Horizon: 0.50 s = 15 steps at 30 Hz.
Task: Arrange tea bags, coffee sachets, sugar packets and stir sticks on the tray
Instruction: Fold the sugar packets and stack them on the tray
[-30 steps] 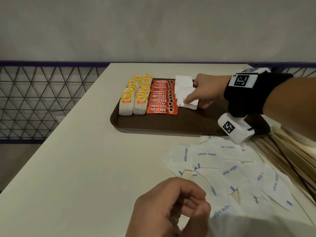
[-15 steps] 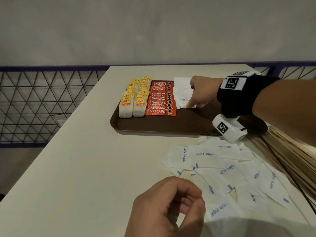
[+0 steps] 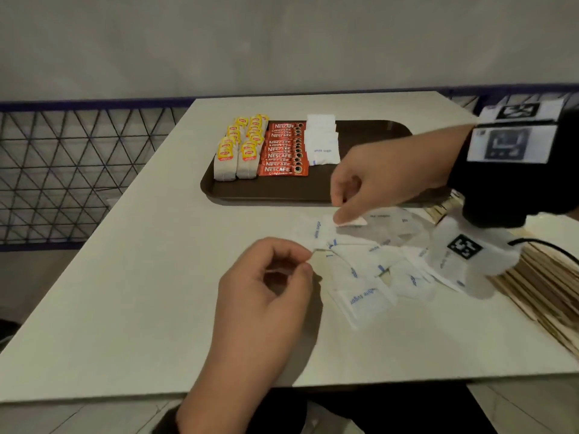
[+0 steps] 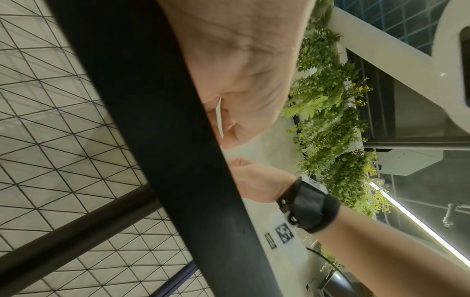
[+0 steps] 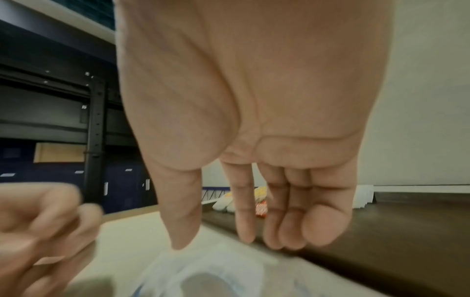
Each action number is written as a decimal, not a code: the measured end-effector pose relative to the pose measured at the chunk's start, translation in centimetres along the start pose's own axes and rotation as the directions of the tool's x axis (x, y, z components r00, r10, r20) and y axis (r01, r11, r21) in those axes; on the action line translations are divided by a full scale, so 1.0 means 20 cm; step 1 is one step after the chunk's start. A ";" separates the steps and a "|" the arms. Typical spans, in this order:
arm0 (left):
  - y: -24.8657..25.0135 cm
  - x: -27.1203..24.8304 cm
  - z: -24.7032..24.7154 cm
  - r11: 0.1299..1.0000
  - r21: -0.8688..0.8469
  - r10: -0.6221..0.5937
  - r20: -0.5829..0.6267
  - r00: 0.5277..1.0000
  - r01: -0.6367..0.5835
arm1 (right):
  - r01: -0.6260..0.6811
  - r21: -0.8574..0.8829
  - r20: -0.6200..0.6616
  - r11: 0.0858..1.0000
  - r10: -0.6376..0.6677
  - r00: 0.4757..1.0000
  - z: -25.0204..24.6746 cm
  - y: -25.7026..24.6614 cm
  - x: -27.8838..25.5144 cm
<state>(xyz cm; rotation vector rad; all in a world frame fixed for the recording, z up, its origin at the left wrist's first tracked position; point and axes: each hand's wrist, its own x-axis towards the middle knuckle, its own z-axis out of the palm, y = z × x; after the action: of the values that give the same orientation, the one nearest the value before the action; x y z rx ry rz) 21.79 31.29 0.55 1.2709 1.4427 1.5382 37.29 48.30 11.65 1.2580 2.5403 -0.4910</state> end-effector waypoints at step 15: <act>0.04 -0.01 0.03 0.910 0.409 0.035 0.102 0.994 -0.074 | -0.015 -0.061 -0.107 0.998 0.008 0.994 0.26 -0.12 -0.24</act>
<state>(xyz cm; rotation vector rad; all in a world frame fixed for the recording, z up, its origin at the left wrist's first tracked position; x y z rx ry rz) 22.49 31.04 1.25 1.6157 1.7438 1.2245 38.65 41.48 9.22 1.3091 2.6119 -0.3493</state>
